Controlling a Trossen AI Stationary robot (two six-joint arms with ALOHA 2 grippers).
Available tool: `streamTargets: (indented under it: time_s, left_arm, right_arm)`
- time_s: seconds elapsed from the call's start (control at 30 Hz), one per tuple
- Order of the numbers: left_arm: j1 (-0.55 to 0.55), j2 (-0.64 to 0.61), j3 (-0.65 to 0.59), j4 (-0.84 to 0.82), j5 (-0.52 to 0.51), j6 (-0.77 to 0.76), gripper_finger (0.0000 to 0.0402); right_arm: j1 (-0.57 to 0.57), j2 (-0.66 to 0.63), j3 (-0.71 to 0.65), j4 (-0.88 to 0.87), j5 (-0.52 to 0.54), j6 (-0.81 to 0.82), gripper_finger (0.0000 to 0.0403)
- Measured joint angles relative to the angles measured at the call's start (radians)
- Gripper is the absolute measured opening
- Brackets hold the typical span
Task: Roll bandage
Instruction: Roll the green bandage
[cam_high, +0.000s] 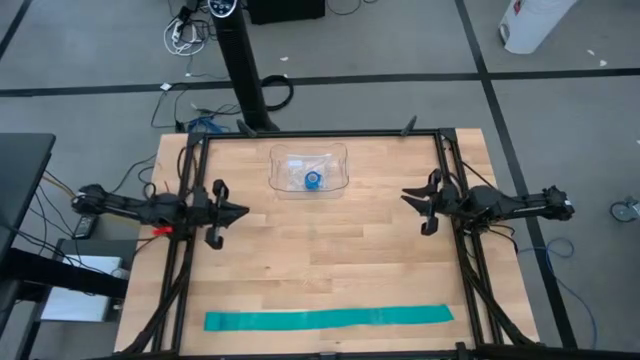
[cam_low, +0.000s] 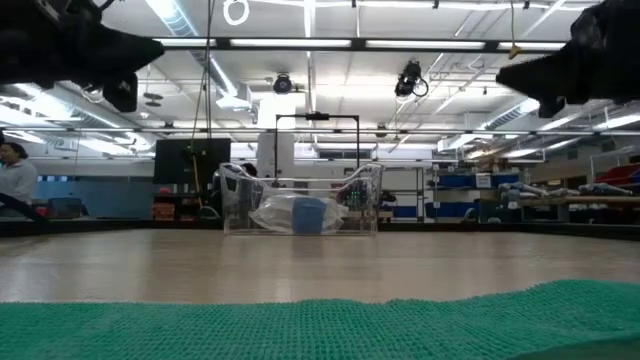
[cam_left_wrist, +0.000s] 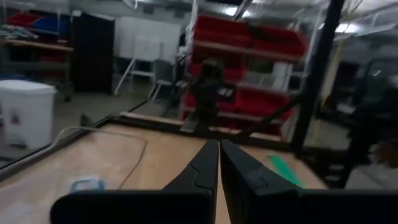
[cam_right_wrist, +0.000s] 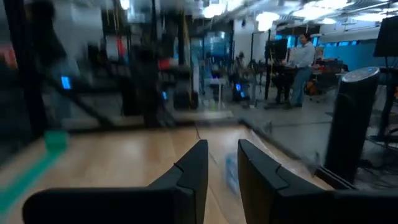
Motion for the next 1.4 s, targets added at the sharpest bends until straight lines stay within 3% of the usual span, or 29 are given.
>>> streamTargets:
  time_s: [0.13,0.23,0.33,0.53,0.73,0.87,1.0,1.2,1.4]
  left_arm:
    - [0.000,0.173,0.084,-0.003,-0.017,0.055,0.0023]
    - [-0.001,0.323,0.187,-0.006,-0.017,0.118,0.0023]
    - [-0.001,0.476,0.314,-0.040,-0.018,0.176,0.0023]
    - [-0.017,0.696,0.586,-0.287,-0.019,0.174,0.0023]
    - [-0.142,0.822,0.763,-0.394,-0.065,0.169,0.0023]
    - [-0.275,0.882,0.848,-0.486,-0.203,0.139,0.0023]
    - [-0.394,0.935,0.919,-0.613,-0.311,0.026,0.0023]
    - [-0.501,0.987,0.982,-0.779,-0.323,-0.275,0.0023]
    - [-0.562,0.994,0.998,-0.920,-0.152,-0.615,0.0023]
  right_arm:
    - [0.000,0.057,0.033,0.037,-0.110,0.011,0.0077]
    - [0.001,0.155,0.091,0.059,-0.123,0.023,0.0077]
    - [0.001,0.302,0.156,0.095,-0.123,0.019,0.0077]
    - [0.001,0.656,0.376,0.112,-0.190,0.006,0.0077]
    - [0.011,0.933,0.569,0.113,-0.304,0.007,0.0076]
    - [0.045,1.056,0.660,0.095,-0.306,-0.011,0.0075]
    - [0.082,1.158,0.739,0.076,-0.306,-0.033,0.0075]
    - [0.113,1.306,0.839,0.066,-0.317,-0.036,0.0075]
    - [0.140,1.424,0.894,0.071,-0.333,-0.051,0.0075]
